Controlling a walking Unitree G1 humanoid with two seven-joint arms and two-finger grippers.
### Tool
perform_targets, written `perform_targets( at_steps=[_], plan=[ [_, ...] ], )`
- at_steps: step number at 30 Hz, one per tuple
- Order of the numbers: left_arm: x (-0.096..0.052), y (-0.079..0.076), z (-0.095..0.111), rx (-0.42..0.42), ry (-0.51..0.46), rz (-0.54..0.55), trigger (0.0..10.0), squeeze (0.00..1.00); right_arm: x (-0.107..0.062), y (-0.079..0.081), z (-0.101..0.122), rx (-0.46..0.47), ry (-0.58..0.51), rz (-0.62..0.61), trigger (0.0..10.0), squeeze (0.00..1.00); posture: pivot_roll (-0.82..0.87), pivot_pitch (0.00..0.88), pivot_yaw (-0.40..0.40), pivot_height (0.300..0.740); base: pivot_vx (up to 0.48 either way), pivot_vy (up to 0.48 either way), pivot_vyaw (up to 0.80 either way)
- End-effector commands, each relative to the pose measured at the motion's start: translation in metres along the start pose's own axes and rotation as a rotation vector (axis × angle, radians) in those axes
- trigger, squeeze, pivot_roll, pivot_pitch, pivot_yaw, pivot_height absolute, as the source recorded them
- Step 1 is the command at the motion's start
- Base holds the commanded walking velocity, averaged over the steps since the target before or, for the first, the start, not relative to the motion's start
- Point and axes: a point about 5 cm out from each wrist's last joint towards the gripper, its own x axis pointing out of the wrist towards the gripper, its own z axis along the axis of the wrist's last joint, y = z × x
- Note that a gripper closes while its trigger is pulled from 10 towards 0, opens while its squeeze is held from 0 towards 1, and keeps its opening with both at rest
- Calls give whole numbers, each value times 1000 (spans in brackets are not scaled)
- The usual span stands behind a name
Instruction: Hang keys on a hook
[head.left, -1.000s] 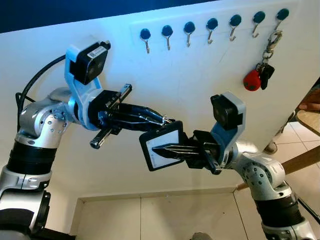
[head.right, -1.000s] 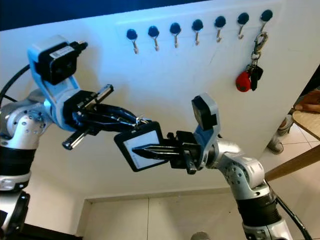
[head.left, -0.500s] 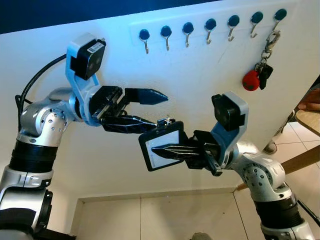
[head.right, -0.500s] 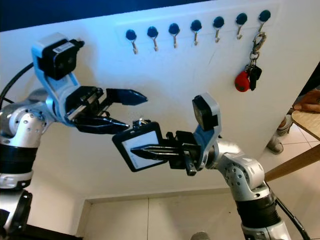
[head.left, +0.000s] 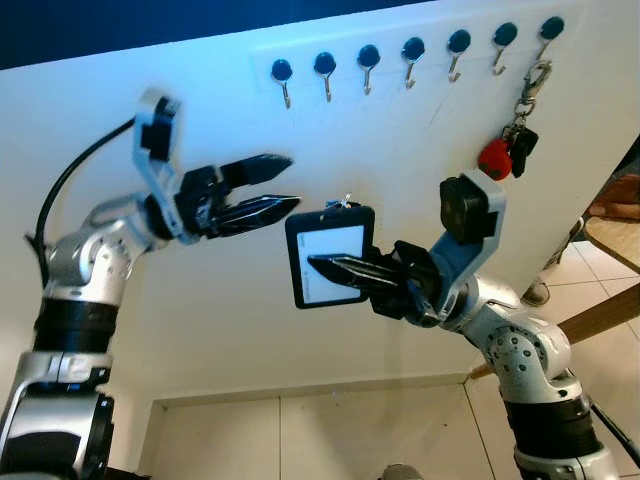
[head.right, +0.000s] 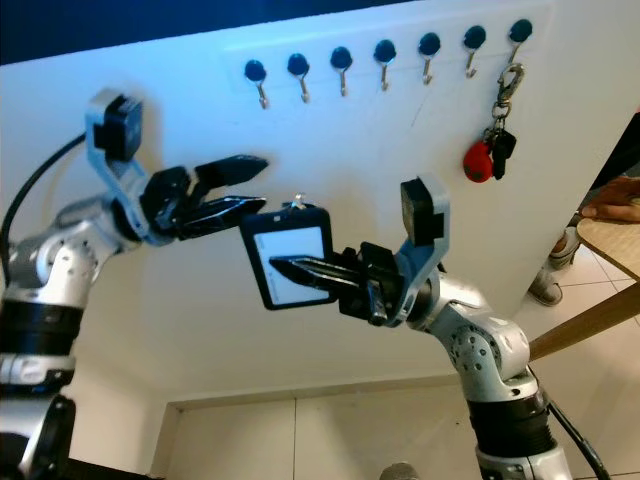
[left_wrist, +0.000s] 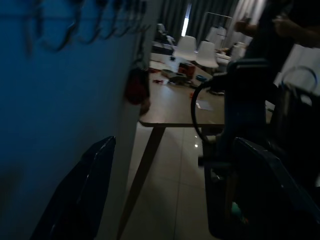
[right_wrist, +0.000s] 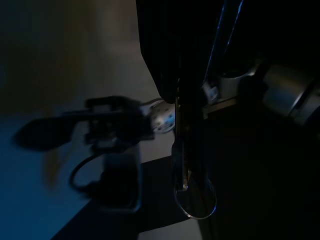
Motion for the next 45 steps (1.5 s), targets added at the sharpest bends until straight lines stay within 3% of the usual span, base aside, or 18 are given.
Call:
perform_targets(
  at_steps=[1, 11, 19, 24, 31, 39, 45],
  plan=[
    [-4, -3, 1, -2, -36, -4, 10000, 0, 1, 1, 1, -10, -4, -2, 0, 0, -187, 96, 119, 740, 0, 0, 0],
    [-22, -13, 7, 51, -145, 66, 10000, 0, -3, -16, 3, -22, 6, -158, 0, 0, -182, 101, 111, 740, 0, 0, 0],
    [-31, -33, 7, 89, -174, 45, 10000, 0, -5, -24, 2, -11, 7, -246, 0, 0, -178, 105, 109, 740, 0, 0, 0],
    [-38, -53, -3, 104, -181, 76, 10000, 0, 0, -30, 1, 17, 6, -290, 0, 0, -167, 106, 98, 740, 0, 0, 0],
    [-36, -64, -10, 114, -165, 98, 10000, 0, 17, -35, 4, 61, 4, -279, 0, 0, -156, 98, 85, 740, 0, 0, 0],
    [-29, -66, -15, 116, -153, 99, 10000, 0, 33, -42, 10, 85, 16, -272, 0, 0, -154, 93, 80, 740, 0, 0, 0],
    [-24, -67, -14, 131, -150, 100, 10000, 0, 43, -57, 12, 108, 32, -335, 0, 0, -152, 93, 84, 740, 0, 0, 0]
  ],
)
